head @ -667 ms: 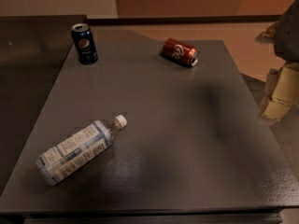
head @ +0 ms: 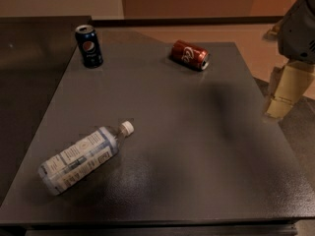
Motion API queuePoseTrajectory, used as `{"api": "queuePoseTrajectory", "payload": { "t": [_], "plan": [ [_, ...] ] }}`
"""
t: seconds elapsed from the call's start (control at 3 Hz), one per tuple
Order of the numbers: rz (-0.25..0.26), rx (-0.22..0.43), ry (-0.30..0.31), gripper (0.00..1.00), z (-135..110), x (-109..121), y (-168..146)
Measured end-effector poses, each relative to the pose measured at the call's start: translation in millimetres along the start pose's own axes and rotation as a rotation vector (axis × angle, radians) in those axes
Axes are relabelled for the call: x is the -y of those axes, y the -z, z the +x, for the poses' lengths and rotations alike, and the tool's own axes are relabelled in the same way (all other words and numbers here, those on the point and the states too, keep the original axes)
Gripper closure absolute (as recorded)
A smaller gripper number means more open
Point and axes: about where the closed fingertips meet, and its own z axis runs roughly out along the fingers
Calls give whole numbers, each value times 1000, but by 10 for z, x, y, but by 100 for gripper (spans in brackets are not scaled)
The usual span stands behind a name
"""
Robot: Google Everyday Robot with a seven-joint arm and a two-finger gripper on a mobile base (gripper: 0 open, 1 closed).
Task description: Place coke can upright
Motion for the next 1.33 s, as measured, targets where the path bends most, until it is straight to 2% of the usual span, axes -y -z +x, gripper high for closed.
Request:
{"api": "queuePoseTrajectory", "payload": {
  "t": [0.67,1.0,1.33],
  "plan": [
    [6,17,-43,0,-342,505,-469],
    [3,33,-85,0,-516,753,-660],
    [-8,47,-170,0,-633,1038,-880]
  ]
}}
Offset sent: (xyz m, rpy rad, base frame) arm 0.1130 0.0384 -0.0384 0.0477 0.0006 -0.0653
